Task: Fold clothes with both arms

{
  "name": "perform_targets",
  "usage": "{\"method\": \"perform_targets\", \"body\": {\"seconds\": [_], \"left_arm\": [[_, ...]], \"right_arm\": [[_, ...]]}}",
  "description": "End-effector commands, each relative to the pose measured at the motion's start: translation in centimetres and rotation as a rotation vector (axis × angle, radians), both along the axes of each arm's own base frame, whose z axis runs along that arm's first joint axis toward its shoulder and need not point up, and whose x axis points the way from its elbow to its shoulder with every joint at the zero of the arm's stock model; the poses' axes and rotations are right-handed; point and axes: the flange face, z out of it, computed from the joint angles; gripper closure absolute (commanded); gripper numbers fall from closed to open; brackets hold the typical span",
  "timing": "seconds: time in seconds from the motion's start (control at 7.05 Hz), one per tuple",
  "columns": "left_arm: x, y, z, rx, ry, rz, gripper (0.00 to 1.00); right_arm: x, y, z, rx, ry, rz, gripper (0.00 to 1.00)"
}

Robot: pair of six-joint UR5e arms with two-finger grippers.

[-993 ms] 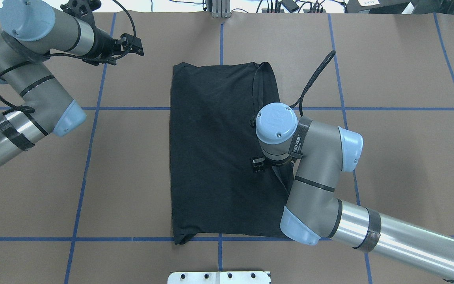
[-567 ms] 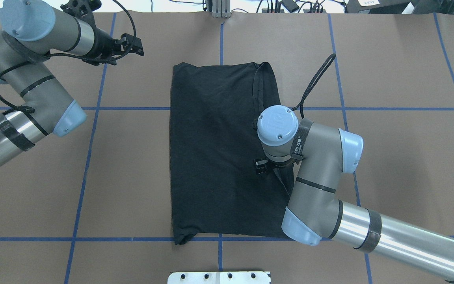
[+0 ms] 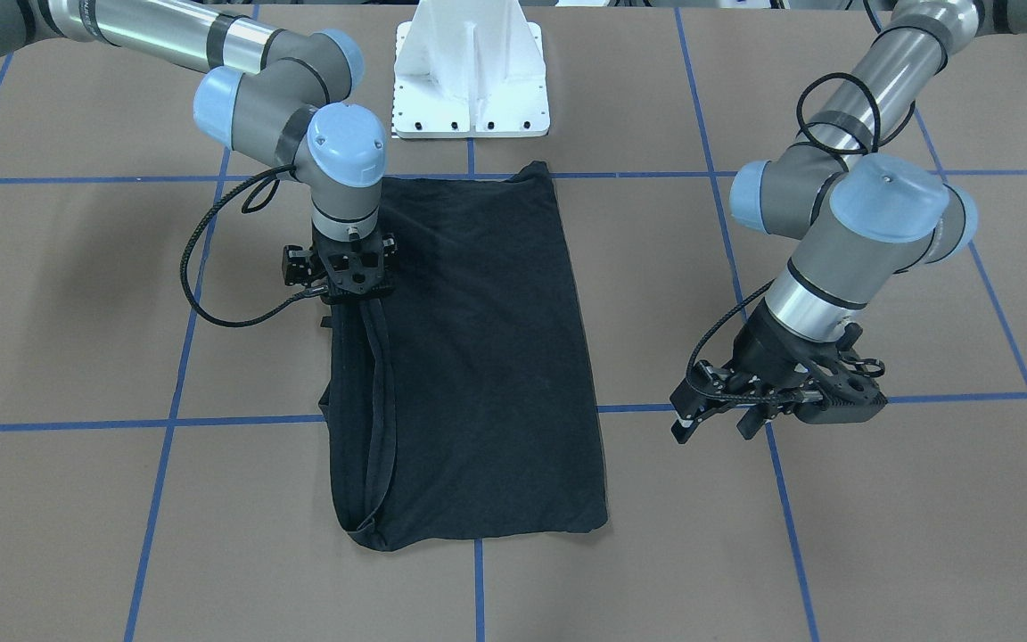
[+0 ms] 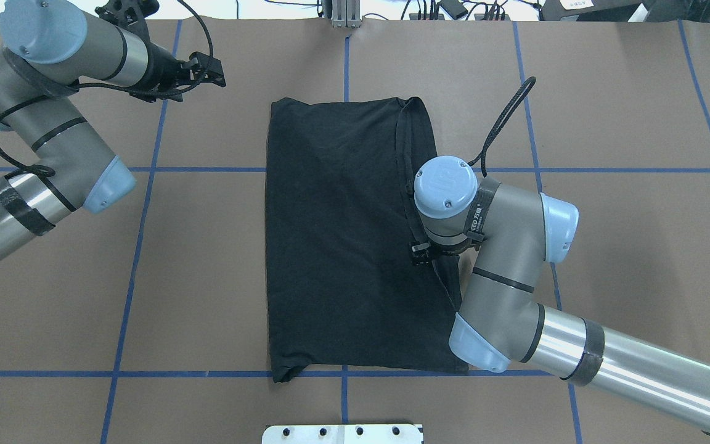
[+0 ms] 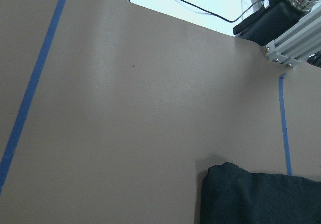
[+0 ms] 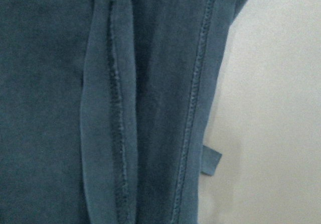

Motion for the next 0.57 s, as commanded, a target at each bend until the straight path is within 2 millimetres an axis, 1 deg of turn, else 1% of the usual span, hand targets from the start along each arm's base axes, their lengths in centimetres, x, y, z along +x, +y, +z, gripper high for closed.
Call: {"method": "perform_targets", "body": {"seconds": [0.0, 0.14, 0.28, 0.43], "left_arm": [[0.0, 0.0, -0.2, 0.002, 0.001, 0.000, 0.00], [0.1, 0.0, -0.3, 0.003, 0.002, 0.001, 0.00], [0.1, 0.0, -0.4, 0.004, 0.005, 0.000, 0.00], [0.1, 0.0, -0.4, 0.004, 0.005, 0.000, 0.00]], "right_arm": [[2.3, -1.6, 1.5, 0.005, 0.024, -0.011, 0.00], [3.5, -2.6, 2.1, 0.005, 0.027, -0.023, 0.00], [4.7, -2.9, 4.0, -0.006, 0.047, -0.025, 0.00], [6.6, -2.4, 5.0, 0.000, 0.048, -0.027, 0.00]]}}
